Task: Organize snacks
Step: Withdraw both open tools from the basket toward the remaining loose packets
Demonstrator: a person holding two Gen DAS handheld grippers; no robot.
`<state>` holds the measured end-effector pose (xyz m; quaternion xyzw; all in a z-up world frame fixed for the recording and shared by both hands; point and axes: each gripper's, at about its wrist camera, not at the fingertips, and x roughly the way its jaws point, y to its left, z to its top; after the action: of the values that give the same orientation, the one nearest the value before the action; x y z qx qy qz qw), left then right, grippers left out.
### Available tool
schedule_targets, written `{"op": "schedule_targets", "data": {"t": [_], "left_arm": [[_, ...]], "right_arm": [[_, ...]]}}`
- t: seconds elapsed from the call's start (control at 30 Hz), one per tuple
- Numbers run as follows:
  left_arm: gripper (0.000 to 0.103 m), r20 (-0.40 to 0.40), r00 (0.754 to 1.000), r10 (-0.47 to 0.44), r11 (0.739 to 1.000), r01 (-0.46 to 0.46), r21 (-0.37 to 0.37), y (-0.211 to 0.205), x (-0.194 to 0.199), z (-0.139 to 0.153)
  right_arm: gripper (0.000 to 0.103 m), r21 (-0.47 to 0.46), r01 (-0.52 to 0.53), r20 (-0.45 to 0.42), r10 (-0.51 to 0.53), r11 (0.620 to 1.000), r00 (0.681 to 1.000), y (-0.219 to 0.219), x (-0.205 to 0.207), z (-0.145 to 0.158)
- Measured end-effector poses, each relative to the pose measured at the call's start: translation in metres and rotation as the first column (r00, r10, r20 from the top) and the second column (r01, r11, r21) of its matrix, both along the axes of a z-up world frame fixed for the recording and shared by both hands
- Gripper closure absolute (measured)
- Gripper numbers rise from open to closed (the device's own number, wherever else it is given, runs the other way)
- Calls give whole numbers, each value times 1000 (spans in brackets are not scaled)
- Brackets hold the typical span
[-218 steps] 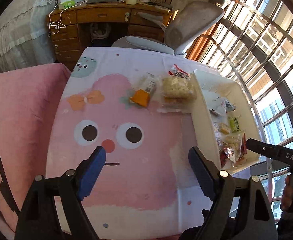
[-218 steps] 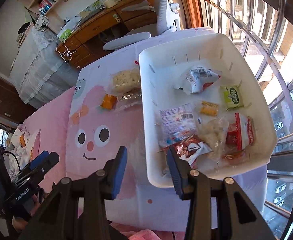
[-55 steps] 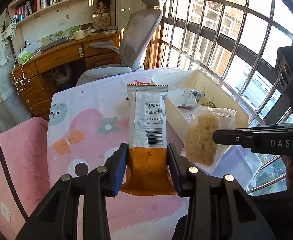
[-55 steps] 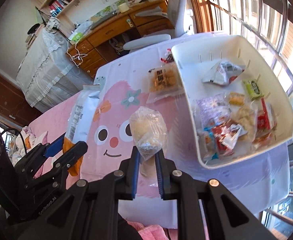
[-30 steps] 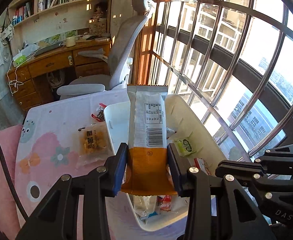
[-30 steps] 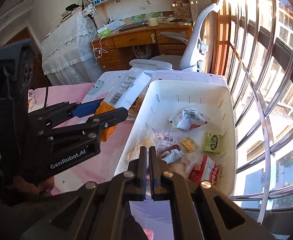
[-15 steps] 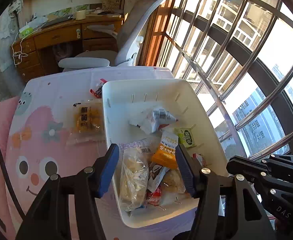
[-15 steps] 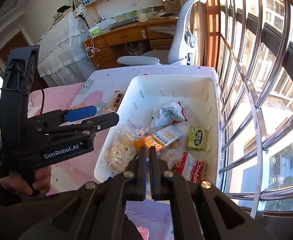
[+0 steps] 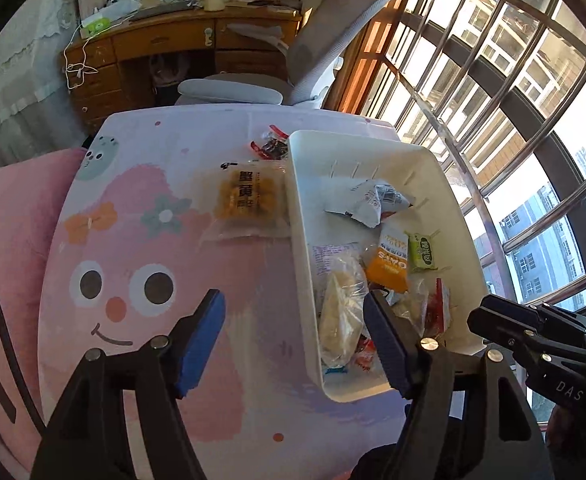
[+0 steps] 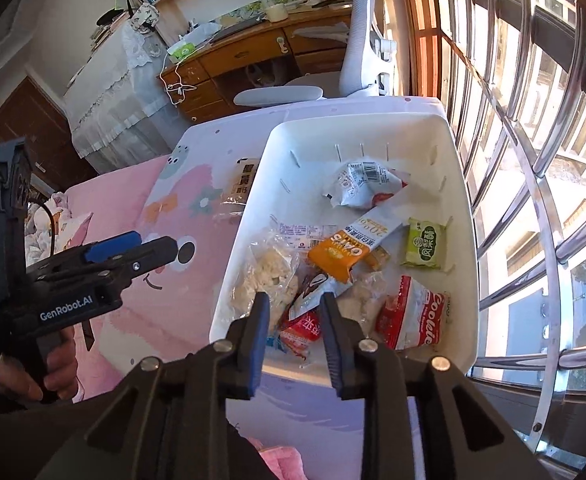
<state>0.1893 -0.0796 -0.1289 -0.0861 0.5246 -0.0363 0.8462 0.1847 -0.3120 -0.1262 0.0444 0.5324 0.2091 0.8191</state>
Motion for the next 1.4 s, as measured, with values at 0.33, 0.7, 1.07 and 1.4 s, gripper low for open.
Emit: {"op": "schedule_targets", "data": {"t": [0.33, 0.7, 1.07, 1.4], "left_arm": [[29, -30, 997, -68, 997, 69, 45, 63, -19, 25], [27, -105, 977, -187, 980, 193, 51, 138, -20, 38], [27, -95, 959, -266, 957, 274, 90, 201, 16, 50], [27, -50, 955, -293, 950, 297, 98, 213, 82, 69]], "right_arm": [[64, 96, 191, -117, -179, 977, 977, 29, -9, -15], [42, 168, 406, -224, -366, 898, 903, 91, -34, -29], [35, 210, 610, -349, -524, 764, 777, 145, -44, -53], [27, 160, 789, -425, -680, 593, 598, 161, -30, -62]]}}
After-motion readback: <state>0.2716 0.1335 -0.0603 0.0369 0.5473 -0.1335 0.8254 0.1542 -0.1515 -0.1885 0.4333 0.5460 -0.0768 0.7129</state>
